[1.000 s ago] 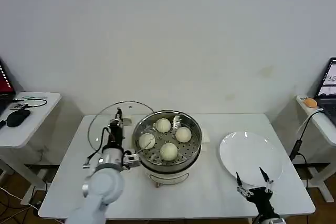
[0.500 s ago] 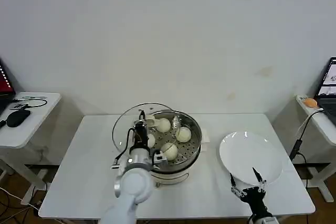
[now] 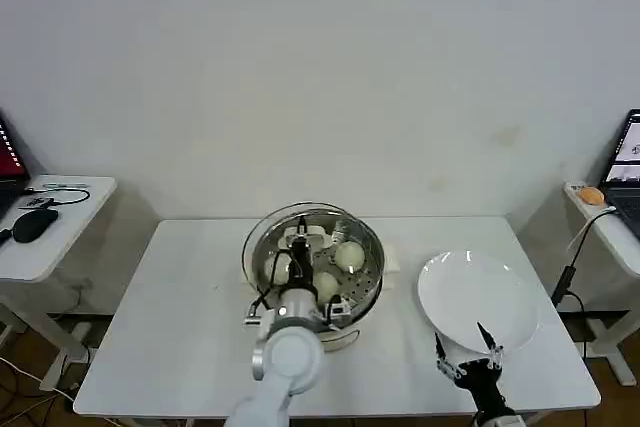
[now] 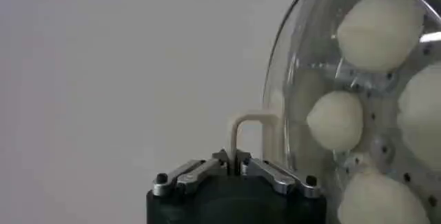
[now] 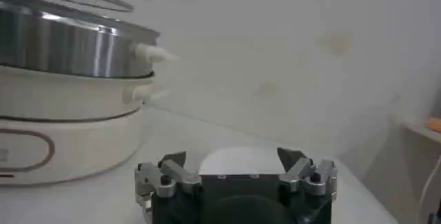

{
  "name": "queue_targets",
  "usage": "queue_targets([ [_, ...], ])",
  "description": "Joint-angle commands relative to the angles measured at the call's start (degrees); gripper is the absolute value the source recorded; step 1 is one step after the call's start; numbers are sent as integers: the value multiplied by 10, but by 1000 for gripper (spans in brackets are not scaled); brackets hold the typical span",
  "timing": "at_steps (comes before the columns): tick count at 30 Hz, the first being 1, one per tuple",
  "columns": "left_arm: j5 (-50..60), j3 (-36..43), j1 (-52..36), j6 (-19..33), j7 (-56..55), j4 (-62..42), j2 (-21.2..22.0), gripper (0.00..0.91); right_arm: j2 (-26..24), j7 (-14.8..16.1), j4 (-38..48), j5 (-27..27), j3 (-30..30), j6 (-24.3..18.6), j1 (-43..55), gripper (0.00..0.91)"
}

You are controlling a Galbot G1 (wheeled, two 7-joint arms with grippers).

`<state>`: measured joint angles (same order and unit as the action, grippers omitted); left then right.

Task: Take steamed baozi put them in steamer then cover it.

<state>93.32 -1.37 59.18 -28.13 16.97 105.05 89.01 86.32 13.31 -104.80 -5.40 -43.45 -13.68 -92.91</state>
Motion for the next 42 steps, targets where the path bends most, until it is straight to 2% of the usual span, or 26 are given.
queue_targets([
  [1, 26, 18, 2, 5, 1, -12, 22, 0, 0, 0, 3, -2, 1, -2, 0, 907],
  [29, 30, 15, 4, 10, -4, -30, 27, 0, 1, 3, 9, -10, 11, -5, 0, 907],
  [30, 31, 15, 4, 10, -4, -31, 27, 413, 1, 3, 9, -10, 11, -5, 0, 907],
  [31, 31, 14, 4, 12, 0, -32, 27, 907, 1, 3, 9, -11, 12, -5, 0, 907],
  [42, 29, 14, 11, 13, 1, -17, 23, 907, 0, 4, 9, -13, 16, -7, -1, 907],
])
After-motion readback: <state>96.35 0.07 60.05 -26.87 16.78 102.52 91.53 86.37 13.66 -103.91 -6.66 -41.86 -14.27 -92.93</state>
